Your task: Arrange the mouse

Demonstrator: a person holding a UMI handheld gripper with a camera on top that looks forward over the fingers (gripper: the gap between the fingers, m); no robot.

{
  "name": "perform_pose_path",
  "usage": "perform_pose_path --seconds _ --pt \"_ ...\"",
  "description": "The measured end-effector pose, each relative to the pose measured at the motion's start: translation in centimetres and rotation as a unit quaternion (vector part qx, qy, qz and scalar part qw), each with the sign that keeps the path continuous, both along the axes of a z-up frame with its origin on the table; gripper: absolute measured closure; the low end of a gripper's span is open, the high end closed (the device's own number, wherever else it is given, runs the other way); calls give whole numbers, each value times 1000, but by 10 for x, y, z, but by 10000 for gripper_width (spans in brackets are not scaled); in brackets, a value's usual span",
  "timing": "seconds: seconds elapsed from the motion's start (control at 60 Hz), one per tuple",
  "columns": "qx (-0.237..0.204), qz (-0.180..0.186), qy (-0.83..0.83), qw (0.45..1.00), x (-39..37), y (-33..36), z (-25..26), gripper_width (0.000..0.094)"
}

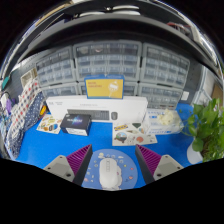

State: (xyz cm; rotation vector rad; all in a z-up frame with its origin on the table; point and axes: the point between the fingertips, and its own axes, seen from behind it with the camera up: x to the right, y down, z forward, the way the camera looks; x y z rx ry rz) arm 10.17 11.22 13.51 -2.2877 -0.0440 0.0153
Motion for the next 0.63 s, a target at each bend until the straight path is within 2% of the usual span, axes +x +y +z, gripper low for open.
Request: perform_pose_path --seconds 0.183,0.633 --pt "24 -6 0 1000 7 -8 31 60" --pt "39 -2 21 999 0 -23 51 64"
